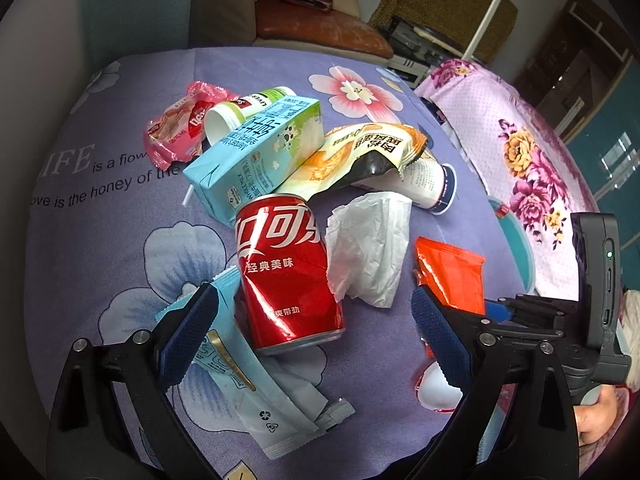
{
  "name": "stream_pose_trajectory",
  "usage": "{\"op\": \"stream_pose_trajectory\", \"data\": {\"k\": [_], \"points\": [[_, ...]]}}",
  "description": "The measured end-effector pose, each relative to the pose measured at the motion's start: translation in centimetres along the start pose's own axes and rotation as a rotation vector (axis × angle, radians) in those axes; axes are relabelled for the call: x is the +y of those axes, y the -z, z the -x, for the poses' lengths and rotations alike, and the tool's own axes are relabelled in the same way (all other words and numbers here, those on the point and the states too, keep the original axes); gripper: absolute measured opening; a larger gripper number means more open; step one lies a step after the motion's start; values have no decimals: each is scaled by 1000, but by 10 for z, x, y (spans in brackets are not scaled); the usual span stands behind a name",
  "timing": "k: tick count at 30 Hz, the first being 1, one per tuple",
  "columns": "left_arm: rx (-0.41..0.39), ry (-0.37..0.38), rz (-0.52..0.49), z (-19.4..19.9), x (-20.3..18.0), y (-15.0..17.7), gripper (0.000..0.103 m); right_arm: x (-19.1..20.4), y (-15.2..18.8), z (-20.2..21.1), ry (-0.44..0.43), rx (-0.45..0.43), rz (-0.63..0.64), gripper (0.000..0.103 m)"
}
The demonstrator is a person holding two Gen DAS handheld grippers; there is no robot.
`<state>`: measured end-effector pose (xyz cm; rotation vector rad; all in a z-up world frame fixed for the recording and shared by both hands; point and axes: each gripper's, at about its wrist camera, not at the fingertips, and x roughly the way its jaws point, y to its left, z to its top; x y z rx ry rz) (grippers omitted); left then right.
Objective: Collect trash
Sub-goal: 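Grasp the orange snack wrapper with the right gripper while the left gripper grasps the white tissue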
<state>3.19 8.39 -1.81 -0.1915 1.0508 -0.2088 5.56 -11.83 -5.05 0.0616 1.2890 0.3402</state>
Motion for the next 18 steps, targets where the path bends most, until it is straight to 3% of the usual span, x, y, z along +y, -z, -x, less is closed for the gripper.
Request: {"op": "stream_pose_trajectory", "data": {"k": [9,10,11,13,15,18], "points": [[-24,-60,-109,-13,-40,-8,97,-42,0,18,-5,-53,-97,30],[-29,-74,-123,-16,-45,-8,93,-45,1,19,-8,-55,-104,30],[-33,-89,-138,-19,-50,-9,87,-49,0,19,-12,-56,-111,30],[-17,-109,-168,-26,-59,-9,55,-56,2,21,-18,-61,-124,30],[1,-118,-184,-33,-64,-7,32,-61,5,23,-23,-68,-136,30],[32,-71,-212,-40,-73,-3,23,-70,7,23,-31,-75,-153,30]]}}
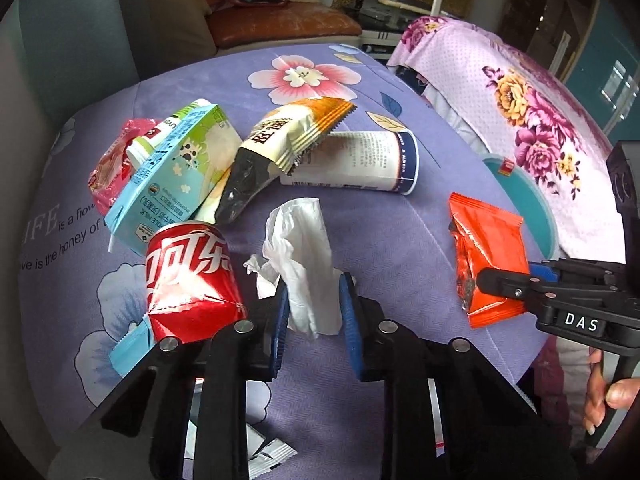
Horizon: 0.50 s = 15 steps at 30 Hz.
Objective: Collect trash
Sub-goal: 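Grasp the orange snack wrapper with the right gripper while the left gripper grasps the white tissue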
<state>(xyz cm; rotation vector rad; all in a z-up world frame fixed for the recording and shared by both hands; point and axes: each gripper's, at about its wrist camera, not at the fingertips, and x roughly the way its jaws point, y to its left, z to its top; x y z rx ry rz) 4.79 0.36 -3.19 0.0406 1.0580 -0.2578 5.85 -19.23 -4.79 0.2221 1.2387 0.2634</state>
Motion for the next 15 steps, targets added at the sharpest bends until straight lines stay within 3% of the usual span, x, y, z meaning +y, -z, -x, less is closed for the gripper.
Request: {"op": "stream_pose_trajectory", "data": {"k": [3,8,12,15], "points": [[14,33,-43,-4,-11,1,23,-9,1,-1,-9,-4,-22,30],[26,-6,-29,-13,-12,-1,24,-25,3,-1,-20,-10,-51,30],[11,-74,-66,-17,-19,-5,54,-37,3,-1,-46,-10,-85,30],[31,-96,-71,-27,-19,-6,56,-44,2,2,-59,-20,-100,31]]}}
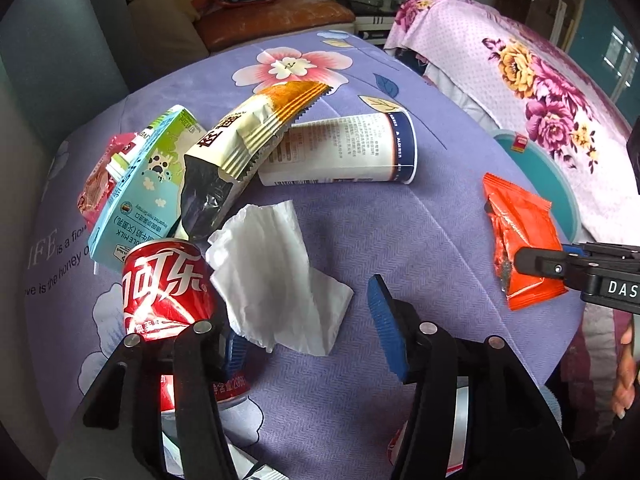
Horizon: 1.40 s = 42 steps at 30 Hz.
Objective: Collect trash
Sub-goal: 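Grasp the orange snack wrapper with the right gripper while the left gripper grasps the white tissue, then carry the orange wrapper and tissue over the teal wastebasket with both grippers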
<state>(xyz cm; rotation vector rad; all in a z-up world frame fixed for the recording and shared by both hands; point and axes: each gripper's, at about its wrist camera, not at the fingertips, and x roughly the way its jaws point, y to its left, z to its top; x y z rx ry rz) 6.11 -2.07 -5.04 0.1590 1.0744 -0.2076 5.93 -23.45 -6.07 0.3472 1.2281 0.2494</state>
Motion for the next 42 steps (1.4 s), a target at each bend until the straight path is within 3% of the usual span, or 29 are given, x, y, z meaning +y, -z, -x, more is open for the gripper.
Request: {"op": "stream_pose_trajectory", "data": {"k": [6,8,12,15,20,27,42], "points": [[46,-17,2,-22,-2,1,56,-8,-2,4,-12,-11,-14,32],[45,-25,-2,-24,-3,1,47,-10,-2,3,-13,-12,-19,32],[37,-26,5,-22,0,-1,20,-14,-3,1,-16,-11,-31,32],[34,7,57,-17,10,-2,13,-15,-4,0,-18,-14,-37,32],[1,84,91,1,9,-7,13,-19,-6,3,-11,-29,-42,32],[-32,160,58,24,-14,-16,13,-26,-9,17,1,-69,-51,32],[-10,246,-138,14,-129,-50,13,-104,-9,82,47,-246,-192,32]]}}
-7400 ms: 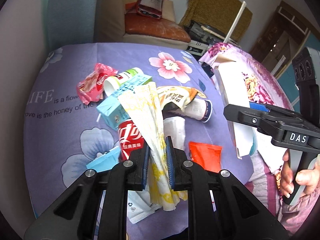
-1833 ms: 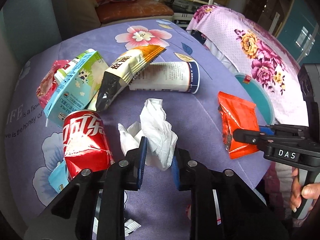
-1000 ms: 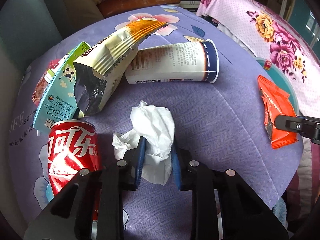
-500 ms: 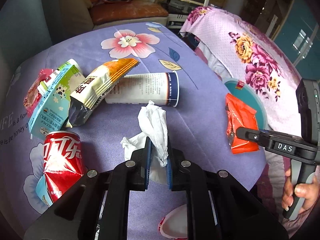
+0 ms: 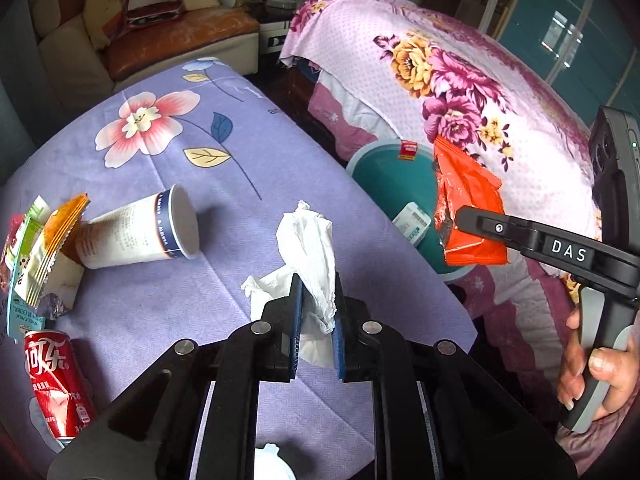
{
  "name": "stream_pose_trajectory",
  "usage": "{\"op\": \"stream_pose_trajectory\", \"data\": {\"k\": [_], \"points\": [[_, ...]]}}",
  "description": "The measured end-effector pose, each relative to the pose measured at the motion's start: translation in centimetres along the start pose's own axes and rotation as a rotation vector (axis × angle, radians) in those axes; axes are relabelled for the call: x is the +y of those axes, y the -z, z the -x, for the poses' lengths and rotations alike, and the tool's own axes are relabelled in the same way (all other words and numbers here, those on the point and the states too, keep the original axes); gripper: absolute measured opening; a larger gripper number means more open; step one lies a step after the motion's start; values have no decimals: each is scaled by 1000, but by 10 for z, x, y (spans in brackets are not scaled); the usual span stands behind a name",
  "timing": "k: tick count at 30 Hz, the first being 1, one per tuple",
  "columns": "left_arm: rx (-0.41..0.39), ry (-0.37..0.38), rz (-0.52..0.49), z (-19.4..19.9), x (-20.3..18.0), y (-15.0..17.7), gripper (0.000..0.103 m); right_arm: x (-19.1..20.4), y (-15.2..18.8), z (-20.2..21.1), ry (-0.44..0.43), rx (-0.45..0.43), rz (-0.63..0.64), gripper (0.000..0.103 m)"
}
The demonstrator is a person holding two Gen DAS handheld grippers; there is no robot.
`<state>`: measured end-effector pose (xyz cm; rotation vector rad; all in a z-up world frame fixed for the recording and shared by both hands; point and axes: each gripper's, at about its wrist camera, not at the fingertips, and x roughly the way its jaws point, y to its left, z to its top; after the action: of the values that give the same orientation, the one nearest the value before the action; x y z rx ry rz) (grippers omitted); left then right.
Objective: Collect trash
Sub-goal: 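Carry the orange wrapper and tissue over the teal wastebasket with both grippers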
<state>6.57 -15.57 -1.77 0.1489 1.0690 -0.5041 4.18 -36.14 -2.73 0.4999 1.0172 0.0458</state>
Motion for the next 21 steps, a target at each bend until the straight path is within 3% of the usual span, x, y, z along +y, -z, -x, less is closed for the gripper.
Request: {"op": "stream_pose_trajectory", "data": {"k": [9,21], "points": [[42,52,-78,-31,-60,-33,13,-65,-7,25,56,-71,-100,32],[123,64,-129,-77,-103,-49,14,-103,-16,14,85,-54,-140,32]]}}
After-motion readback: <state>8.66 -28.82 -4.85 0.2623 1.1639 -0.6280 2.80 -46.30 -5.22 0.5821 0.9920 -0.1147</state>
